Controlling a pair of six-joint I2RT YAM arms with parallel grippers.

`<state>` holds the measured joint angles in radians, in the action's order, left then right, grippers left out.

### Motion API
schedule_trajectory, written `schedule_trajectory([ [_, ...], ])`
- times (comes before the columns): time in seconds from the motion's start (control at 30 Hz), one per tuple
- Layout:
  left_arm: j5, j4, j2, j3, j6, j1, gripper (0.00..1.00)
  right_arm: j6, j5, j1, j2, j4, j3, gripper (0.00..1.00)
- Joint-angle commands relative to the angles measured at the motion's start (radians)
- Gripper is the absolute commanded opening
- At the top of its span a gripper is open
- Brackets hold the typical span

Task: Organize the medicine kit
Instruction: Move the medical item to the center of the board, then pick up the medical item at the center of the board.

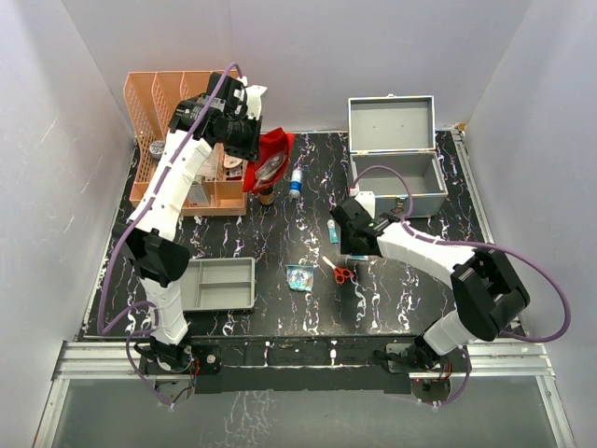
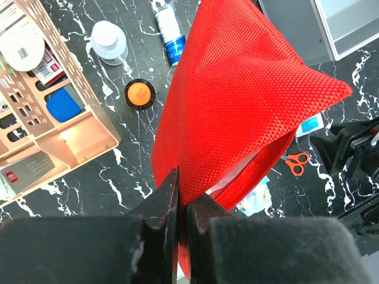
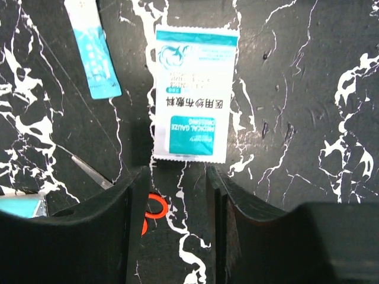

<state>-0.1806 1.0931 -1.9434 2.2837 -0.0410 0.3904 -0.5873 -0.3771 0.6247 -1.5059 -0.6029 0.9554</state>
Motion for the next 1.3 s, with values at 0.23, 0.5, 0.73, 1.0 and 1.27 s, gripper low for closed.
schedule_trajectory([
  [0.23,-0.05,-0.009,0.02,-0.002,-0.005,0.017,0.0,-0.024,-0.185,0.058,0.054,0.214,-0.127,0.44],
  [0.5,-0.059,-0.005,0.018,0.0,-0.006,0.024,0.0,0.014,-0.155,0.059,-0.032,0.329,-0.128,0.44],
  [0.73,-0.054,-0.001,0.019,0.0,-0.003,0.026,0.0,0.03,-0.121,0.059,-0.097,0.361,-0.124,0.44],
  [1.0,-0.051,0.002,0.014,0.005,0.001,0.025,0.0,0.011,-0.094,0.058,-0.123,0.298,-0.106,0.39],
  [1.27,-0.052,-0.001,0.005,0.012,0.001,0.025,0.0,-0.015,-0.054,0.058,-0.118,0.2,-0.1,0.19],
])
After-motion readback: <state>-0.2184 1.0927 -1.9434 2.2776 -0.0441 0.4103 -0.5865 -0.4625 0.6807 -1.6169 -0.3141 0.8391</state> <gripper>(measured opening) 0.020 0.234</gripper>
